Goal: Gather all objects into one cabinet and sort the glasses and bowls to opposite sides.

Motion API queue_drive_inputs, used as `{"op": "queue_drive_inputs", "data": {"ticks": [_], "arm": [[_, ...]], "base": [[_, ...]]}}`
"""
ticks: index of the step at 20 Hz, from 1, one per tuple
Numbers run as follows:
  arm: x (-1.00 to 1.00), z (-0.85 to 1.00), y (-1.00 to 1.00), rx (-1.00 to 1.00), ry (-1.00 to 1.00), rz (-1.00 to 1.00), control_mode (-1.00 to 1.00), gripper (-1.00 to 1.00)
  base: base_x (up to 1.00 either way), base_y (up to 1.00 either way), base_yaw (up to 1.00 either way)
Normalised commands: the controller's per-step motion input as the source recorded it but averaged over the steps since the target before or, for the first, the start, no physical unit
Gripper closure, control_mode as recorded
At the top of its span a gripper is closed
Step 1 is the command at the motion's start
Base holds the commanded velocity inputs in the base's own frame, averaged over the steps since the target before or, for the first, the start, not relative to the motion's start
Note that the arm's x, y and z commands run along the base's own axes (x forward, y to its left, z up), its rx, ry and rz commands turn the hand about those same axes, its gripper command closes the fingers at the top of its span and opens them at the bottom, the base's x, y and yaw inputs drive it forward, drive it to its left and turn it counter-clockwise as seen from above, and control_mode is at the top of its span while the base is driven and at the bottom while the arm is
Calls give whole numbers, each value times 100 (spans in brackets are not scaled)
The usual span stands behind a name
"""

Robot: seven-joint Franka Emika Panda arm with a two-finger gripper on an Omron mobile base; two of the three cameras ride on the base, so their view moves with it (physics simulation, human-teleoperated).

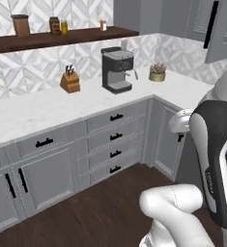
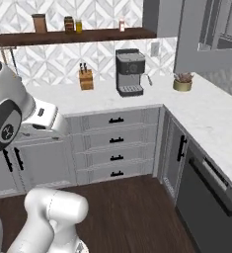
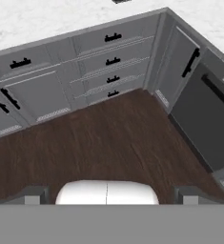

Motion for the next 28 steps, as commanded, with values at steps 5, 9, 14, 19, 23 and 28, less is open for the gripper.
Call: {"op": "queue_drive_inputs", "data": {"ticks": [5,9,14,19,23,28], "arm": [[0,0,0,0,0,0,100,-100],[0,0,0,0,0,0,100,-100],[0,0,0,0,0,0,100,-100],[0,0,0,0,0,0,100,-100],[0,0,0,0,0,0,100,-100],[0,0,0,0,0,0,100,-100]], "base": [[2,26,-45],[0,22,-47],[0,22,-49],[0,26,-50],[1,26,-50],[0,23,-52]]}}
